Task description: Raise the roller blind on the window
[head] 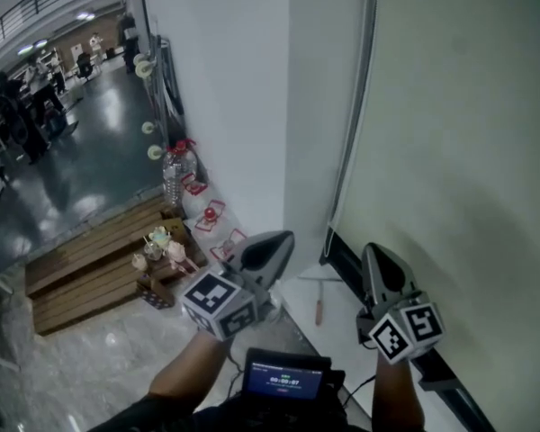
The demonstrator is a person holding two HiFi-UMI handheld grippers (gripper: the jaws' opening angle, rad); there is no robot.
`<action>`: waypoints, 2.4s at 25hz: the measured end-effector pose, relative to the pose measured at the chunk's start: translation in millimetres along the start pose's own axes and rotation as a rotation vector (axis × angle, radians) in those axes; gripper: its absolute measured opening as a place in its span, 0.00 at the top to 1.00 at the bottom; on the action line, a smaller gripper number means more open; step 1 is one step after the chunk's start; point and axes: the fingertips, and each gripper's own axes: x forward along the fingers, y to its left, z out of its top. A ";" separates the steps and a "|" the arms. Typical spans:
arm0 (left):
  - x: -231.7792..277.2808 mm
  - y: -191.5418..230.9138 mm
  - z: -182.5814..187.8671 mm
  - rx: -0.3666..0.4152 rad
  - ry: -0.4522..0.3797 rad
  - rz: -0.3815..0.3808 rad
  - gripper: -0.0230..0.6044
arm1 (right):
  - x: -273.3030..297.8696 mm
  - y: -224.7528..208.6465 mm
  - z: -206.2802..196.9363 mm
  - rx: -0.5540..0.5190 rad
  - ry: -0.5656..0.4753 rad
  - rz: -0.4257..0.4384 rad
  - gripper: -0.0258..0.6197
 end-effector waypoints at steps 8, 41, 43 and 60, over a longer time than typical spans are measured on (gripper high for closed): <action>53.0 10.6 7.2 0.040 -0.009 0.072 0.98 | 34.1 -58.5 17.3 -0.016 -0.008 0.050 0.96; 121.9 79.2 4.0 0.079 0.070 0.115 0.98 | 235.7 -163.4 -2.8 -0.004 0.085 0.032 0.77; 118.5 83.1 3.9 0.079 0.072 0.126 0.98 | 243.8 -170.1 -3.6 -0.009 0.087 0.022 0.75; 106.6 101.6 -9.0 0.075 0.103 0.186 0.98 | 276.5 -181.9 -20.2 -0.031 0.122 0.084 0.96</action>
